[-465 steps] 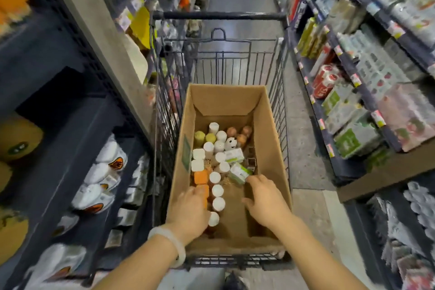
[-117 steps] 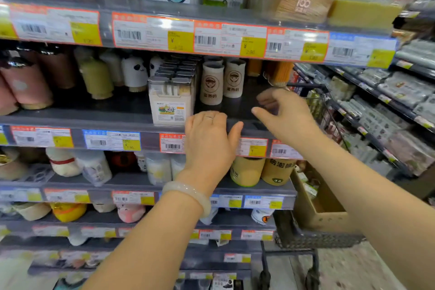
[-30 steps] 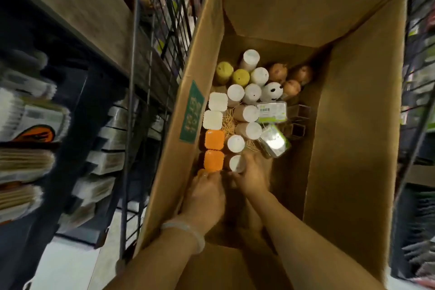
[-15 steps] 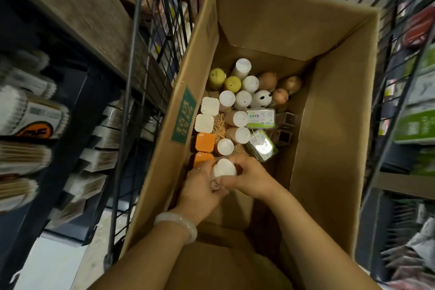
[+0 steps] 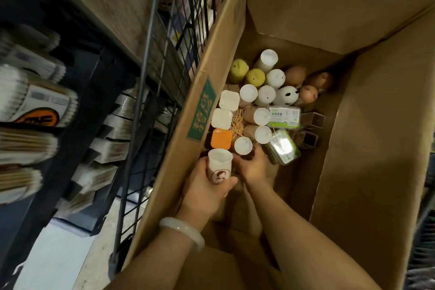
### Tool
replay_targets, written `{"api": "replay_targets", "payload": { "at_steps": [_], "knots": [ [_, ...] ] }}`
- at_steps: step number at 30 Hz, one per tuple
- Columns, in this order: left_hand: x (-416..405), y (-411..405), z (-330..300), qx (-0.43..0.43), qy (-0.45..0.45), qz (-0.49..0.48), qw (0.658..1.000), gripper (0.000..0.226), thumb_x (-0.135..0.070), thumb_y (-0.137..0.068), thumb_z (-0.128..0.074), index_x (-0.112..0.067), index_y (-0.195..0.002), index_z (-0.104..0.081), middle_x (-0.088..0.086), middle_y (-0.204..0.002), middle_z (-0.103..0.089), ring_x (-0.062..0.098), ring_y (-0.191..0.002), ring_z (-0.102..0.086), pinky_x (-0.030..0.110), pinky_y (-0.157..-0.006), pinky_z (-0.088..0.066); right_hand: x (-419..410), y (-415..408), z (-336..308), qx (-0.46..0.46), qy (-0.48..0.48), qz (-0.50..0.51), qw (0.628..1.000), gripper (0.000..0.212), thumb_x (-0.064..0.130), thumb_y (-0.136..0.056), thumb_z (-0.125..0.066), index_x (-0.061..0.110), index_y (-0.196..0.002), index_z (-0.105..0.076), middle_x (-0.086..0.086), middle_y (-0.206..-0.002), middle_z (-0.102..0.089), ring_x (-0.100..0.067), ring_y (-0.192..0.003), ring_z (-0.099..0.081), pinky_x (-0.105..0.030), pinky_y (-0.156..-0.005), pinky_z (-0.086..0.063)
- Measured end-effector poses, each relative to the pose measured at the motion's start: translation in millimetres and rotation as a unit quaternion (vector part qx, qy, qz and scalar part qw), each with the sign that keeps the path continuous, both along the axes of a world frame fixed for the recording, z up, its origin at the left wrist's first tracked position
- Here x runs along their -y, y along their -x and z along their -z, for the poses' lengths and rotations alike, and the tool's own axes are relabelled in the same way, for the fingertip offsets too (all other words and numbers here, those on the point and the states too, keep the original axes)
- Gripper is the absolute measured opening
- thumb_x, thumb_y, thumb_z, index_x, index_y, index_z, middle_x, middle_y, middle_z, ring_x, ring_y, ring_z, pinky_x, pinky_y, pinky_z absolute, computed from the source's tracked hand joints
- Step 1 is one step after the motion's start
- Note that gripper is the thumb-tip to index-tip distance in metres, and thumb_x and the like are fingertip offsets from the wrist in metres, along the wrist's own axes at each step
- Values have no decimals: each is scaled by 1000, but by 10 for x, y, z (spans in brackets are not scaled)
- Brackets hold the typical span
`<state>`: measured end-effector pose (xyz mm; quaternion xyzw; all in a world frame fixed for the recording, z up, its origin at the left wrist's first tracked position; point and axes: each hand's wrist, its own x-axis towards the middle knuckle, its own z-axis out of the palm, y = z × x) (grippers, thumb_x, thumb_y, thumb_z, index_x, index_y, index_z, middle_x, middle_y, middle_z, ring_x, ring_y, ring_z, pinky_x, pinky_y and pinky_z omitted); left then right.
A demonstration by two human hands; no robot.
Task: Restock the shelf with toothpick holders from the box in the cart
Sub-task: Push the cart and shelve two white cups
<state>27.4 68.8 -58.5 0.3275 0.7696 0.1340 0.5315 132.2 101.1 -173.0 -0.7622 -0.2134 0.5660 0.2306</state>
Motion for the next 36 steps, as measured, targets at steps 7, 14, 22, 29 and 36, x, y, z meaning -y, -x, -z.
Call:
{"api": "replay_targets", "payload": {
  "at_steps": [7, 14, 22, 29, 36],
  "knots": [
    [21, -12, -29, 11, 13, -27, 999, 60, -24, -72, -80, -19, -122, -48, -12, -100, -54, 8, -96, -52, 24, -82, -44, -66, 18, 199, 58, -58, -6, 997, 64, 36, -61, -79, 21, -119, -56, -5, -119, -62, -23, -111, -57, -48, -99, -45],
    [68, -16, -226, -4, 2, -15, 1000, 62, -27, -72, -80, -17, -123, -47, -8, -101, -54, 10, -97, -54, 26, -81, -44, -21, -277, -572, 6, -38, 34, 999, 43, 19, -76, -76, 11, -115, -60, -3, -108, -66, -19, -98, -61, -32, -86, -49],
    [21, -3, -776, 11, -63, -11, 998, 61, -32, -69, -81, -23, -120, -49, -11, -104, -57, 7, -96, -54, 26, -83, -47, 93, -547, -1607, -193, -74, 12, 978, 27, 16, -87, -63, 23, -112, -58, -6, -112, -67, -25, -101, -66, -39, -76, -58],
    [304, 157, -1306, 92, -150, -14, 984, 52, -25, -66, -84, -28, -107, -53, -13, -99, -65, -2, -88, -61, 17, -73, -52, 302, -464, -2282, -245, -154, -46, 956, 39, -4, -83, -59, 13, -117, -54, -12, -115, -66, -29, -109, -62, -50, -97, -47],
    [1006, 457, -1850, 153, -214, -45, 964, 38, -24, -67, -82, -33, -94, -57, -14, -89, -68, -3, -79, -66, 15, -62, -53, 898, -112, -2846, -277, -224, -139, 924, 61, 20, -67, -75, 16, -123, -54, -10, -119, -65, -27, -110, -62, -45, -93, -51]
  ]
}}
